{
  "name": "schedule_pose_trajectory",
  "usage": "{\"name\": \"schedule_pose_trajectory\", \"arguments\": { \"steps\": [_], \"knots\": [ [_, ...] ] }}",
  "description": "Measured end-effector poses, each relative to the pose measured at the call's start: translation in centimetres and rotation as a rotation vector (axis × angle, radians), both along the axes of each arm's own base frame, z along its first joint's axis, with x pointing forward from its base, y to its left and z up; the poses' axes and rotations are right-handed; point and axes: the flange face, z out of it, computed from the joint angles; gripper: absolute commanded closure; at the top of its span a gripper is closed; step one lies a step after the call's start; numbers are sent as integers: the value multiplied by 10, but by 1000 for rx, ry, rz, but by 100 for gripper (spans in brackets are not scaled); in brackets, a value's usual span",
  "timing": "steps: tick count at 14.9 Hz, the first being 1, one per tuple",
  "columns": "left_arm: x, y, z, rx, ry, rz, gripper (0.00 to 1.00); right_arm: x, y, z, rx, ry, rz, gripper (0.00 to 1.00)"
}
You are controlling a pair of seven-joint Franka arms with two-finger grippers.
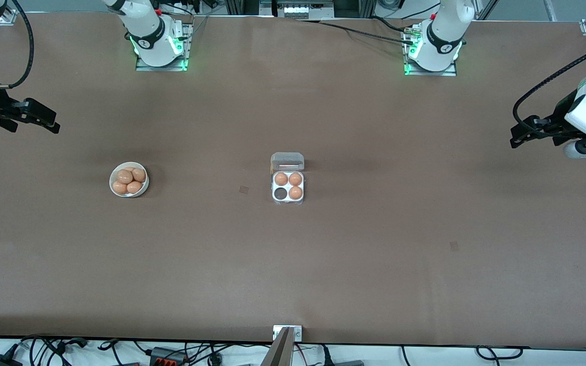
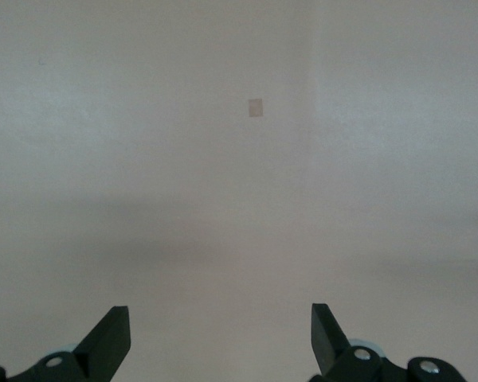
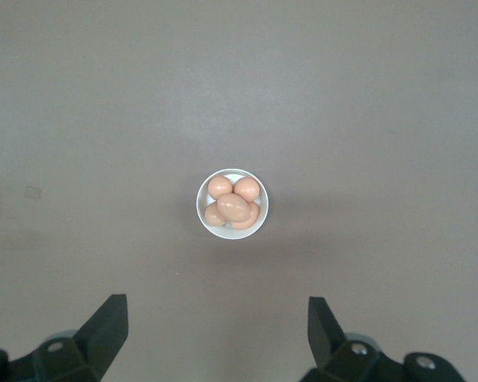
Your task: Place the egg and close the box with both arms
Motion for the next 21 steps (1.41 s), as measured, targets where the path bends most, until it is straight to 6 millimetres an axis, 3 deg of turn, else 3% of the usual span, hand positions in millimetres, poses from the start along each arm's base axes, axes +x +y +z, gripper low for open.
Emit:
{"name": "schedule_pose_trajectory", "arguments": {
  "steps": [6,10,13,19,21],
  "knots": [
    [0,0,0,0,0,1,0,1,0,-1,0,0,0,0],
    [0,0,0,0,0,1,0,10,1,-19,0,22,-2,0],
    [0,1,0,0,4,1,0,28,7,-57,-1,63,8,0],
    [-1,1,-1,0,6,2,0,58,20,-173,-19,227,-1,0],
    [-1,1,-1,0,6,2,0,63,33,-207,-36,266,28,0]
  ]
}}
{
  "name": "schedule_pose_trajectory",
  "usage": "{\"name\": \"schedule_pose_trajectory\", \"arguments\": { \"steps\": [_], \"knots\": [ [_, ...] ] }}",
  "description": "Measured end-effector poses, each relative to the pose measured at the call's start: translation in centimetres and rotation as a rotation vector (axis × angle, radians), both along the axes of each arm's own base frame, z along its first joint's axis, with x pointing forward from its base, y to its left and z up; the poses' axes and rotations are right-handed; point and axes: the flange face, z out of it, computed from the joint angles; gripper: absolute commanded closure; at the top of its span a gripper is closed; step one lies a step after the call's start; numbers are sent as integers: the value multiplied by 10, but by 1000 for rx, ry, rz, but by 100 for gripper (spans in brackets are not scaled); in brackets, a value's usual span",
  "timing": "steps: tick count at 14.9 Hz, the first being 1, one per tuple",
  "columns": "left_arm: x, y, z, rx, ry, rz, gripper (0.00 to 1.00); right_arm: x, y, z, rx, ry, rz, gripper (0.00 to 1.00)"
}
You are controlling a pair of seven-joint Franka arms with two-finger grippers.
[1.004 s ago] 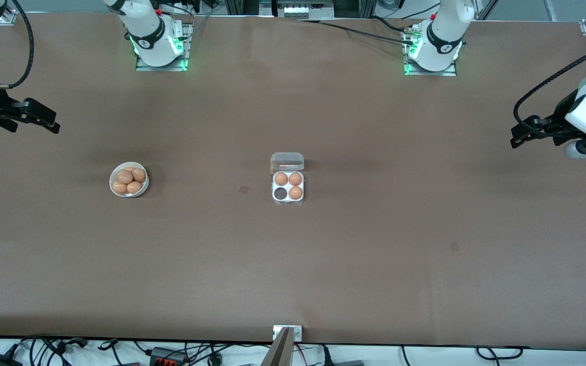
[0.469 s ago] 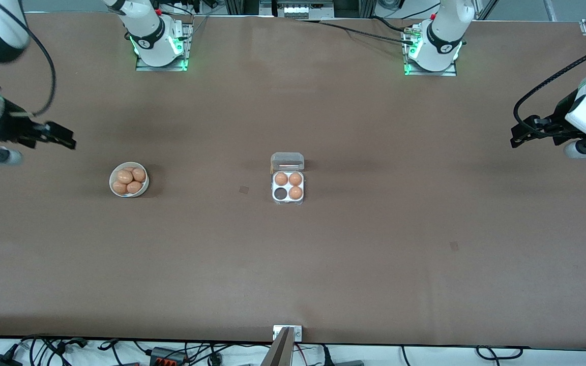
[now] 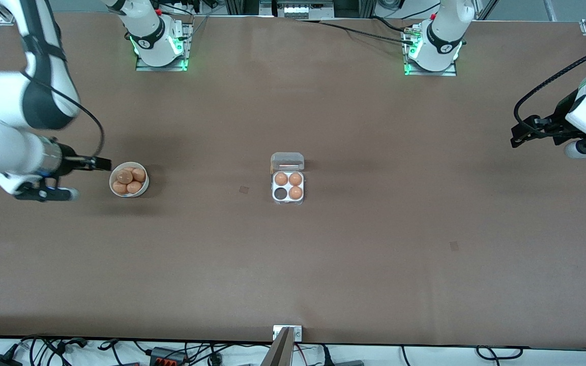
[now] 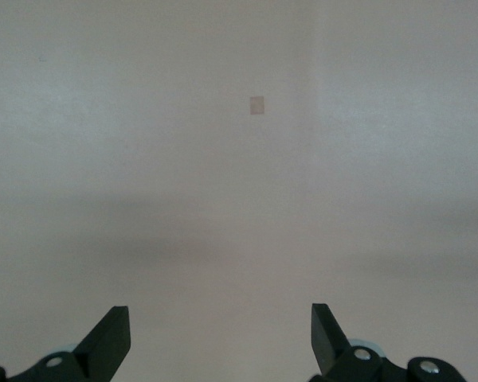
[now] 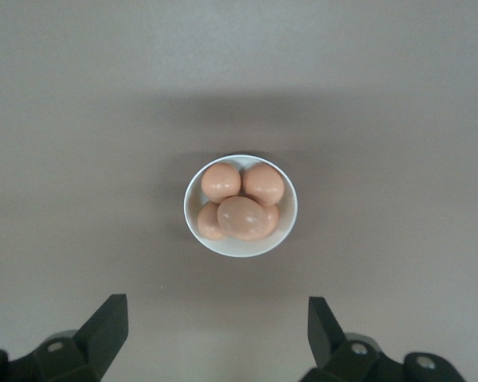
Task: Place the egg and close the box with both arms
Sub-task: 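Reach the right gripper down over the white bowl of eggs, then grasp one brown egg with the right gripper and lift it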
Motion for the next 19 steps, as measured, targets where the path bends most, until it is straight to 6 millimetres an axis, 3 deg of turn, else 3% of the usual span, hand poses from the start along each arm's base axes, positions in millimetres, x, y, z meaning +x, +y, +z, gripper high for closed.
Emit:
{"name": "schedule_pose_trajectory", "arguments": {
  "steps": [3,12,16,19],
  "knots": [
    [0,0,0,0,0,0,0,1,17,-38,-20,58,31,0],
    [0,0,0,0,0,0,0,4,-3,-131,-107,145,70,0],
    [0,0,0,0,0,0,0,2,-3,-146,-109,168,73,0],
    [0,0,0,0,0,0,0,2,-1,-147,-109,169,77,8]
  ]
}}
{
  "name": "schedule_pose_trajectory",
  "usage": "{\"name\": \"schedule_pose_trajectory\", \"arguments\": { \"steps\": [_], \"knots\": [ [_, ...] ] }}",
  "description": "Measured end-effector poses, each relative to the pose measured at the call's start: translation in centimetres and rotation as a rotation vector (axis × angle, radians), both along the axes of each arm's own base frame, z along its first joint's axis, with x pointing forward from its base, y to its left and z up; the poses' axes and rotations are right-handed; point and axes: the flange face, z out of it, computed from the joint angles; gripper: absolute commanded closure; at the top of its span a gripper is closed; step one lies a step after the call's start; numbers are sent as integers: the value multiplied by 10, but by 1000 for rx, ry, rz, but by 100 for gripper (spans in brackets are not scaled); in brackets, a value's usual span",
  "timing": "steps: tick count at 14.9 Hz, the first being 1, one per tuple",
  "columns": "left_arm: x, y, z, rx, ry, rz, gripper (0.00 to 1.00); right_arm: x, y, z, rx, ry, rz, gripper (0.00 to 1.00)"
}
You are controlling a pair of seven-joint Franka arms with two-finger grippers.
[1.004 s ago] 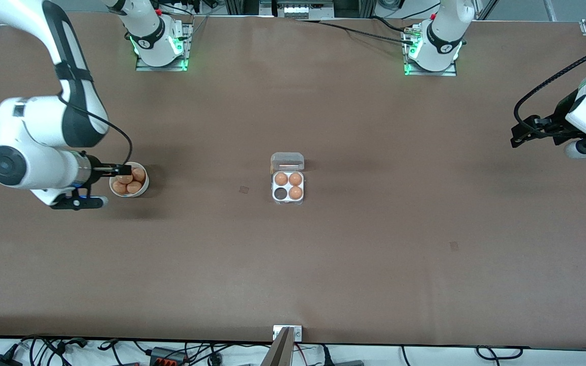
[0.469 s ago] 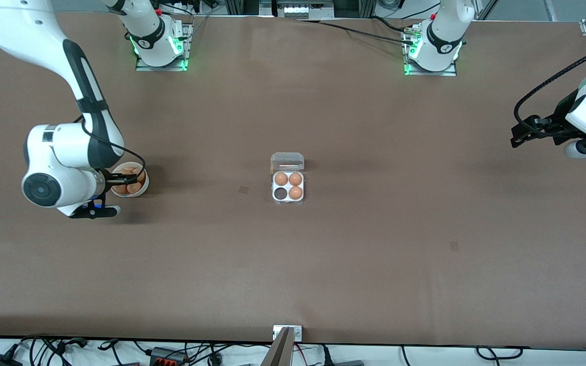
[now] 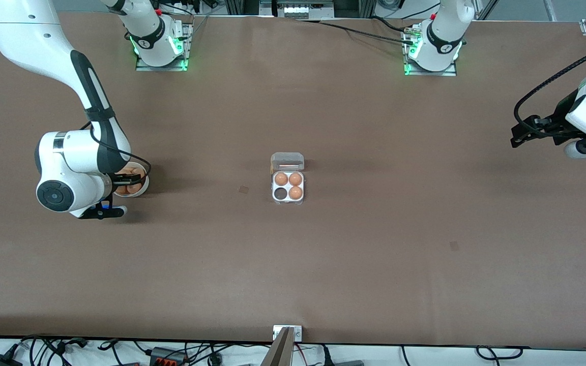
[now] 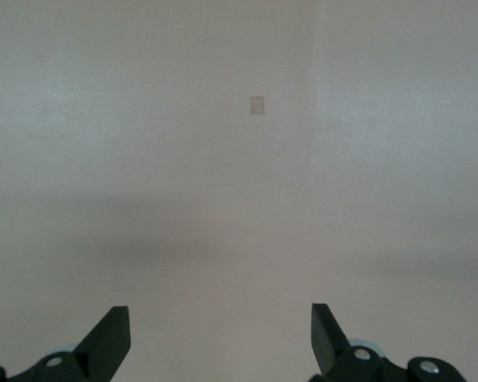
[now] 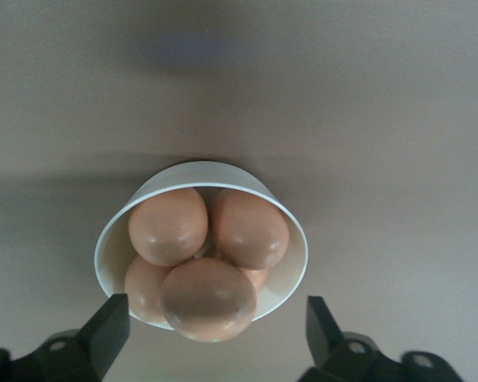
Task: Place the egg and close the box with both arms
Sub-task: 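Grasp one brown egg with the right gripper and lift it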
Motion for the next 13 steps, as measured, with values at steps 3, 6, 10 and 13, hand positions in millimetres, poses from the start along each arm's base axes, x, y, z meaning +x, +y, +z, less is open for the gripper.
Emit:
{"name": "schedule_pose_trajectory", "arguments": {
  "steps": [3,6,10,13],
  "knots": [
    [0,0,0,0,0,0,0,0,2,-4,0,-1,1,9],
    [0,0,0,0,0,0,0,1,2,-8,1,-3,2,25],
    [0,-3,-3,0,10,-6,0,1,2,-9,1,-3,2,68],
    [2,-6,-11,0,36,-11,0,2,2,-8,1,-6,1,85]
  ]
}}
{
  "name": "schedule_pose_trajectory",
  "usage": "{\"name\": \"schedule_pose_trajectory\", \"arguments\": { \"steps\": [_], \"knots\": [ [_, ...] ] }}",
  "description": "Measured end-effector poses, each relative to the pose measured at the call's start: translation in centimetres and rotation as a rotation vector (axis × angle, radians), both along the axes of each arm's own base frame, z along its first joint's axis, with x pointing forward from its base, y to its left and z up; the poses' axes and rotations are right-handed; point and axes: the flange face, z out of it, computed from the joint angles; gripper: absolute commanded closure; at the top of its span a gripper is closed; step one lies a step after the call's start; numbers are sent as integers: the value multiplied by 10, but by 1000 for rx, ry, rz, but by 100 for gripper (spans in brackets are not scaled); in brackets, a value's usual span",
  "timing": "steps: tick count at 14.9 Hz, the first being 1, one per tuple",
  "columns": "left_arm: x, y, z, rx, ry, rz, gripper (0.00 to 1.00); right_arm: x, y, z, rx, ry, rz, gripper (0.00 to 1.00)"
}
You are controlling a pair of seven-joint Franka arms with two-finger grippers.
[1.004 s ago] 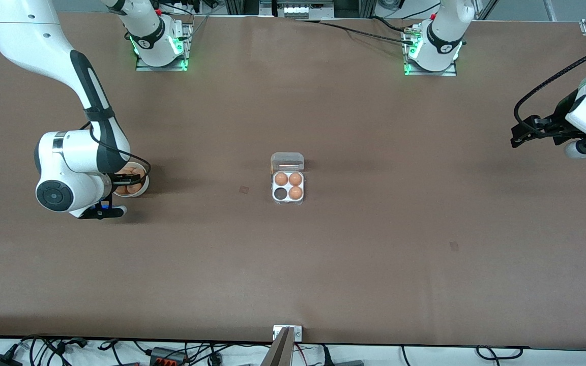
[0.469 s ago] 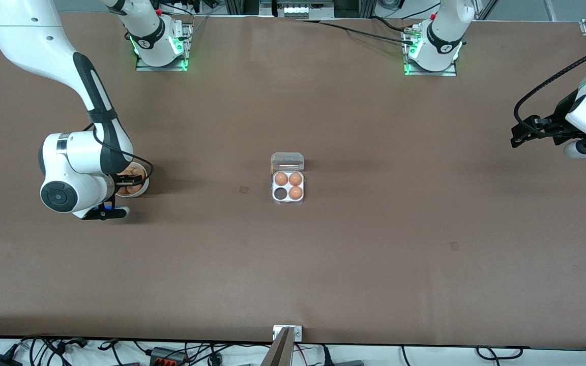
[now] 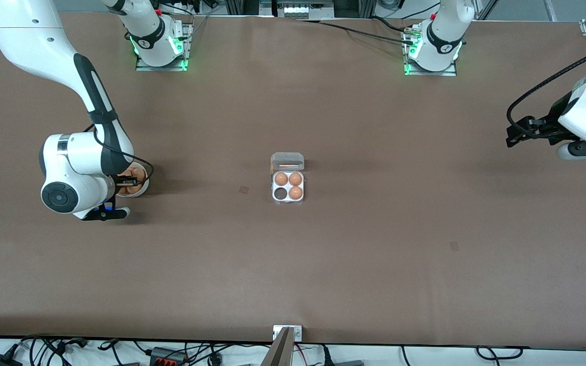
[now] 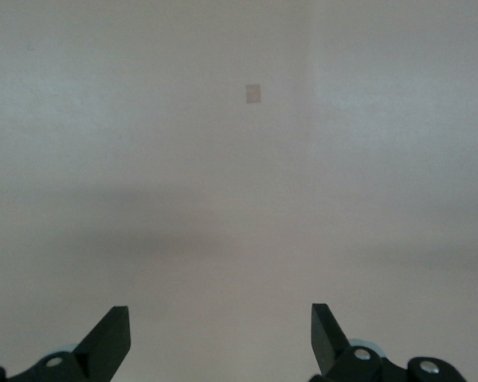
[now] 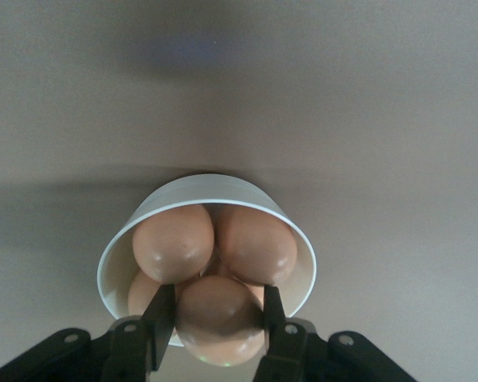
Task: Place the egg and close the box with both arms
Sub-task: 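Grasp one brown egg with the right gripper and lift it, then carry the egg with the right gripper over the clear egg box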
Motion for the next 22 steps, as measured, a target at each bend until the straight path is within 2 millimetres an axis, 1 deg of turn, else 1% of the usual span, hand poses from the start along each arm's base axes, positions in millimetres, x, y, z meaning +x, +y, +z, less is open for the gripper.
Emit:
{"name": "schedule_pose_trajectory", "arguments": {
  "steps": [2,4,5,7,9,10,11,12,13,14,15,17,19,21,22],
  "knots": [
    [1,0,-3,0,7,0,0,0,0,0,0,0,0,91],
    [1,0,-5,0,17,0,1,0,1,0,1,0,2,92],
    [1,0,-6,0,23,0,14,0,2,0,3,0,5,92],
    [1,0,-9,0,30,0,33,4,4,5,9,-8,20,95],
    [1,-1,-10,0,33,-1,34,13,8,20,19,-24,42,98],
    [1,-1,-10,0,34,-2,35,18,14,34,25,-30,53,99],
    [1,-1,-10,0,34,-2,45,23,23,53,33,-42,64,100],
    [1,-1,-10,0,34,-2,55,28,35,74,44,-61,79,100],
    [1,-1,-10,0,34,-3,69,32,52,97,62,-88,101,100],
    [1,-2,-10,0,35,-3,84,34,73,116,88,-116,121,100],
    [1,-2,-10,0,38,-3,91,35,95,133,127,-143,133,100],
    [-1,-3,-10,0,48,-12,91,38,136,158,207,-196,151,100],
    [-2,-6,-8,0,56,-19,92,41,174,177,257,-280,183,100],
    [-2,-6,-8,0,57,-20,100,41,216,185,284,-366,178,100],
    [-2,-6,-8,0,59,-20,100,37,238,184,294,-394,171,100]
  ]
}}
